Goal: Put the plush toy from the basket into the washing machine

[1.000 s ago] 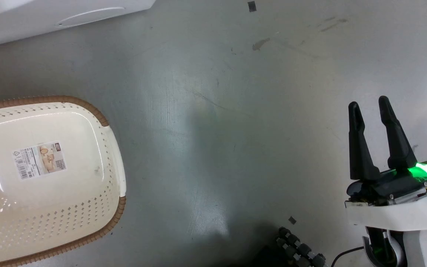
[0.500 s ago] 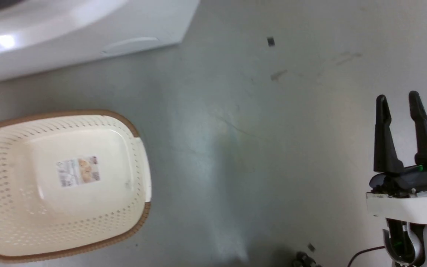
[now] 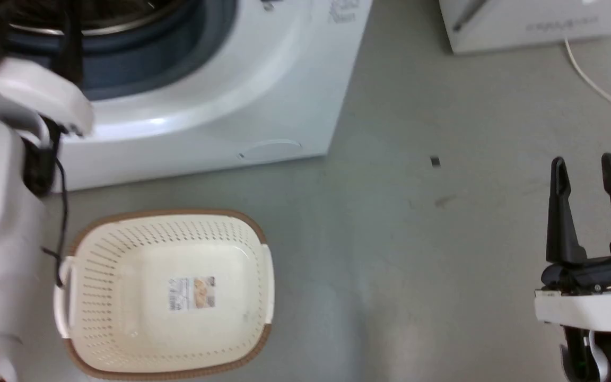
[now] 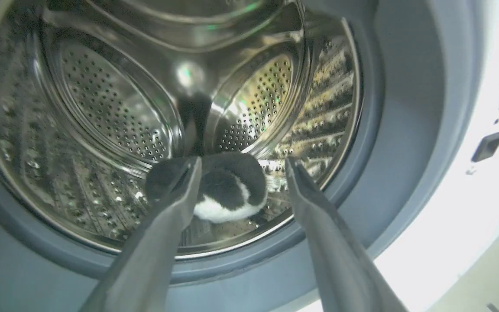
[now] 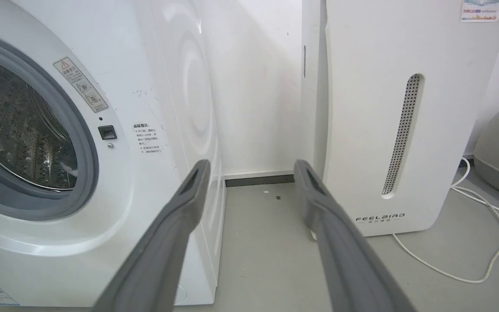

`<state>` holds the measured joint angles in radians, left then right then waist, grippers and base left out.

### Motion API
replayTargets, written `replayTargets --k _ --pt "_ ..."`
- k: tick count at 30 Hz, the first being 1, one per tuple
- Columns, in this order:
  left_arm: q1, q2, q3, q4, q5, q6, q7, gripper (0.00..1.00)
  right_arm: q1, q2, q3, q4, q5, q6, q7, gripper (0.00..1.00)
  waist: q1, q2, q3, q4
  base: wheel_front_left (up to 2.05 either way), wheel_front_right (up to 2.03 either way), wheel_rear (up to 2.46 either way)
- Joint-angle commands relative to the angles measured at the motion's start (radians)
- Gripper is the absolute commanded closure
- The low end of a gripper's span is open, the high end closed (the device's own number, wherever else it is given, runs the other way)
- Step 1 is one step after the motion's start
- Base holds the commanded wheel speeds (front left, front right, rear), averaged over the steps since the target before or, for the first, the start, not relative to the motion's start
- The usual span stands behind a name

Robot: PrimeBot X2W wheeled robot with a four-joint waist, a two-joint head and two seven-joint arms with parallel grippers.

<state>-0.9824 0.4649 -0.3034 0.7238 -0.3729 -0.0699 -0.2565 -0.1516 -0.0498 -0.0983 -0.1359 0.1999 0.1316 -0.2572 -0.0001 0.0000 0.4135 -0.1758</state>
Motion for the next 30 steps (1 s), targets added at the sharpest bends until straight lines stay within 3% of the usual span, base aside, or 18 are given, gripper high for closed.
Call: replayTargets --k 1,11,19,30 --pt "0.039 -0.009 0.011 -0.023 -0.006 0.01 -0.005 0.0 0.015 0.0 -0.002 0.002 -0.008 -0.001 -0.005 0.0 0.0001 0.0 -0.074 0.054 0.0 0.0 0.0" --pt "0.478 -0.123 0.15 -0.448 0.025 0.109 -0.005 0.0 0.095 0.0 -0.013 0.013 -0.027 -0.001 -0.005 0.0 0.0001 0.0 -0.21 0.101 0.0 0.0 0.0" --pt "0.754 -0.205 0.19 -0.611 0.088 0.143 -0.005 0.0 0.141 0.0 0.007 0.021 -0.028 -0.001 -0.005 0.0 0.0001 0.0 -0.268 0.124 0.0 0.0 0.0" --pt "0.933 -0.3 0.236 -0.64 0.146 0.083 -0.005 0.0 0.188 0.0 0.048 0.04 -0.04 -0.001 -0.005 0.0 0.0001 0.0 -0.315 0.14 0.0 0.0 0.0"
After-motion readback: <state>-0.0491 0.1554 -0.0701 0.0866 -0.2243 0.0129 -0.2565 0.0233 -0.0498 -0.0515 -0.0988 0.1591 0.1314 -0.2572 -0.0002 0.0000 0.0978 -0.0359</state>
